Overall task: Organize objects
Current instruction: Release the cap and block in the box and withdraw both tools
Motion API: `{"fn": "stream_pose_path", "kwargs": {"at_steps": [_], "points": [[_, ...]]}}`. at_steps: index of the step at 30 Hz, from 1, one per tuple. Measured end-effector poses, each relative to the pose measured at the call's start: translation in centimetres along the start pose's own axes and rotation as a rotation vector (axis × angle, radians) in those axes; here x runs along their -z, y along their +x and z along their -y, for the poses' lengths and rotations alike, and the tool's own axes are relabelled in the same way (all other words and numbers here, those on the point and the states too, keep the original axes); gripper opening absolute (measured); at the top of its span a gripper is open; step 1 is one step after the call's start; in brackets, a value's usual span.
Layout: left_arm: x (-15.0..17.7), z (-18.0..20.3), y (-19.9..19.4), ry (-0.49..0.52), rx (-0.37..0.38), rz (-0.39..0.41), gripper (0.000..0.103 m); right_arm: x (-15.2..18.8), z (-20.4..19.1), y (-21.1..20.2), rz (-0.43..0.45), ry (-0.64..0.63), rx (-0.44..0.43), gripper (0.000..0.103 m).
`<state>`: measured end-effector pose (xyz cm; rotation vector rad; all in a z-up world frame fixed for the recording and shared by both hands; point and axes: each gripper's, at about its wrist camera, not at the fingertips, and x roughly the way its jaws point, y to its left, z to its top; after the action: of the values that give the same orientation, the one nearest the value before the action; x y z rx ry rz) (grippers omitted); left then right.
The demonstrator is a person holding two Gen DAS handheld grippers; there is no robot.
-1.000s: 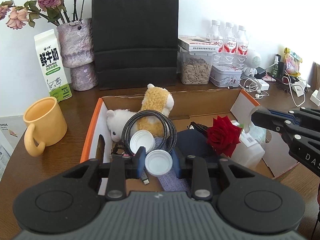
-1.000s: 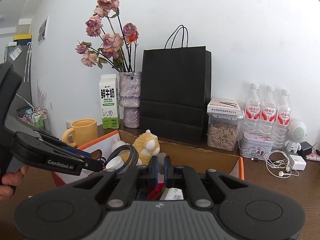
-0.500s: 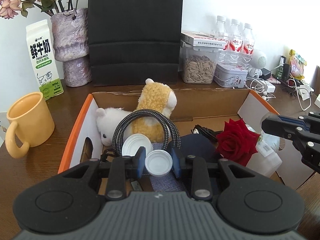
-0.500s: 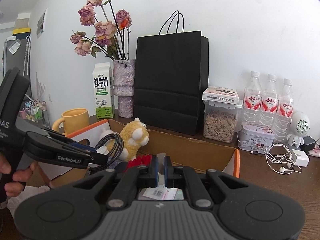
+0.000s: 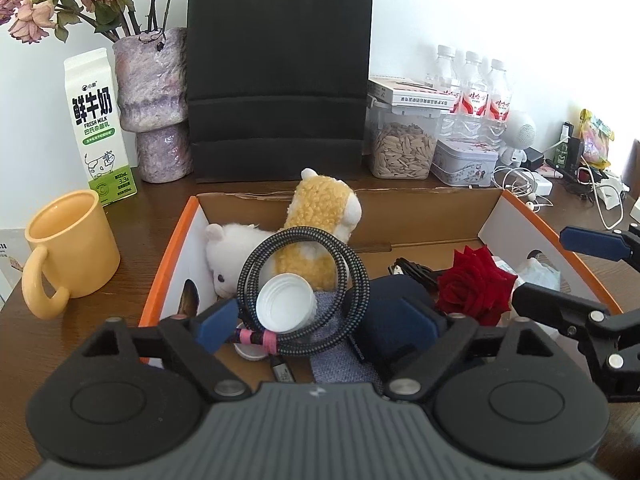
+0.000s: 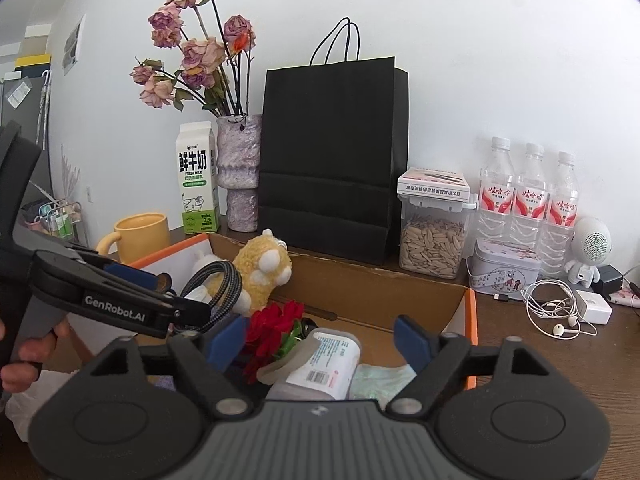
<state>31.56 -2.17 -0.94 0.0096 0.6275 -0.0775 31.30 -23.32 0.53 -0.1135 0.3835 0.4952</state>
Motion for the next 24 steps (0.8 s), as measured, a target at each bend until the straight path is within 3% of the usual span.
{"fn": "stream_pose_path", "kwargs": {"at_steps": [1, 5, 15, 24], "points": [[0.0, 0.0, -0.1, 0.000, -0.002, 0.003, 0.103, 0.0, -0.1, 0.0, 0.001, -0.002, 0.002, 0.090], [0.1, 0.0, -0.1, -0.006, 0.000, -0.002, 0.103, 0.0, -0.1, 0.1, -0.001, -0.001, 0.007, 0.095], [0.6, -0.4, -0.9, -0.034, -0.020, -0.003, 0.103, 0.2, -0.8, -0.5, 0.006, 0.000, 0.009, 0.096], [1.8, -0.3, -4.0, -0.046, -0.017, -0.002, 0.103, 0.8, -2.6, -3.2, 0.020, 0.014, 0.010, 0.097]]}}
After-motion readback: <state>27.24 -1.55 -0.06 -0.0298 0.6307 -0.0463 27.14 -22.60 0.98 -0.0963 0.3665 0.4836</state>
